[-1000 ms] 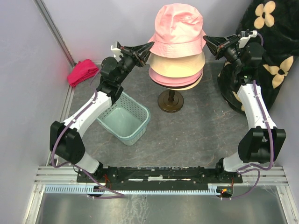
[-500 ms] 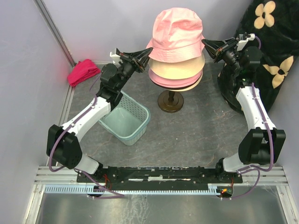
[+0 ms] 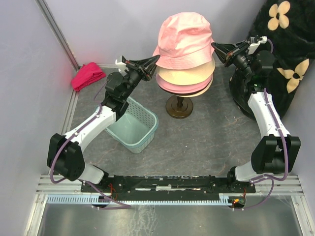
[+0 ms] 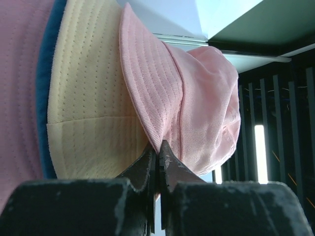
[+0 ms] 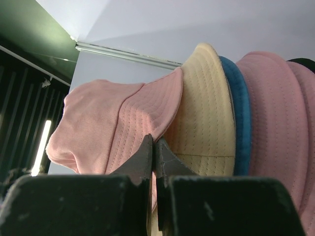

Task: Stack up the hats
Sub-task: Stack the hat on the hat.

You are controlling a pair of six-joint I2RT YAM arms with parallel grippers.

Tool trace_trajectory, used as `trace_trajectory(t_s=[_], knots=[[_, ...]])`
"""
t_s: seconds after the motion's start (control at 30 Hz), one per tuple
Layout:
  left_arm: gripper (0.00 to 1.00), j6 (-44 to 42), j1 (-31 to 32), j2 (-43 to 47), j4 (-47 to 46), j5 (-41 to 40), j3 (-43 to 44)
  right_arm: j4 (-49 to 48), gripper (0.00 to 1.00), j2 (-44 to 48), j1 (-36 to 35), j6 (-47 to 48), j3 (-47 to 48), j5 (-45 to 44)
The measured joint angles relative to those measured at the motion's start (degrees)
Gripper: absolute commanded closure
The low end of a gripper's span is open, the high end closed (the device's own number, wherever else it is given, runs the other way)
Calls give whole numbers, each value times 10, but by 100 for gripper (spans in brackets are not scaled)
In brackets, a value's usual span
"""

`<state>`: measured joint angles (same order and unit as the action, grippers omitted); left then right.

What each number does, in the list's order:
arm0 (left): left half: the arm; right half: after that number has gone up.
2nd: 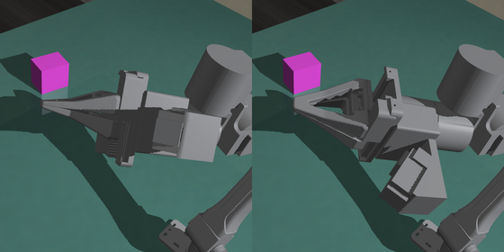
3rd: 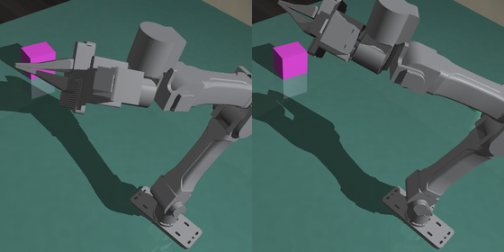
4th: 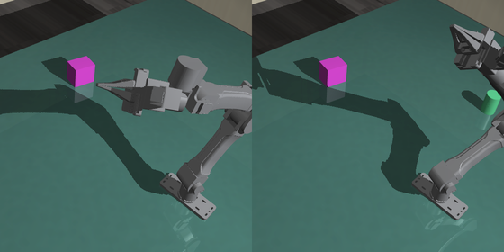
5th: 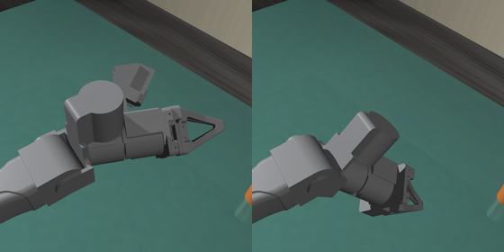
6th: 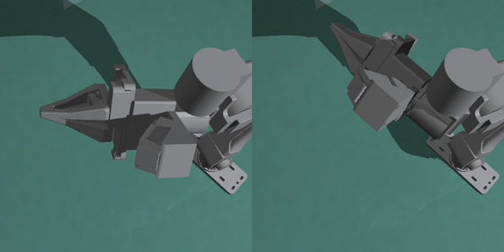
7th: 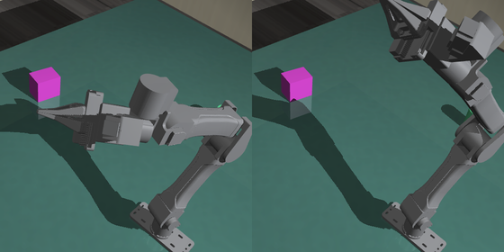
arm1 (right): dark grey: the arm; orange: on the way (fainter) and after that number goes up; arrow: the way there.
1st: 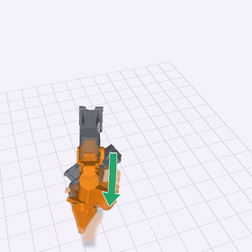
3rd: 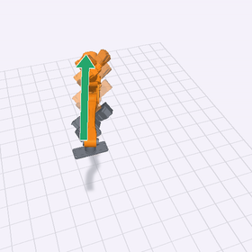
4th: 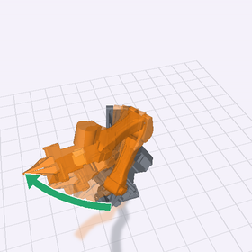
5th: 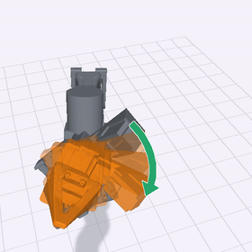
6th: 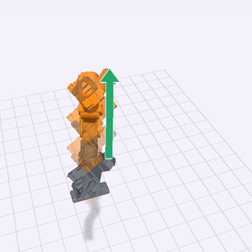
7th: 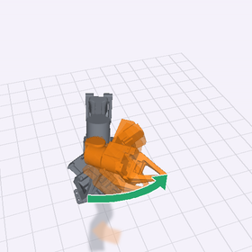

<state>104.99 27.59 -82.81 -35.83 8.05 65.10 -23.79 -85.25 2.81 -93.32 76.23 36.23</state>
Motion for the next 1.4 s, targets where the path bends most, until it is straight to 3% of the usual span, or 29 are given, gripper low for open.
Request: trace_trajectory(t_s=[1.4], knots=[[97, 0, 5, -20, -38, -5, -21, -58, 98, -23, -5, -3, -25, -2]])
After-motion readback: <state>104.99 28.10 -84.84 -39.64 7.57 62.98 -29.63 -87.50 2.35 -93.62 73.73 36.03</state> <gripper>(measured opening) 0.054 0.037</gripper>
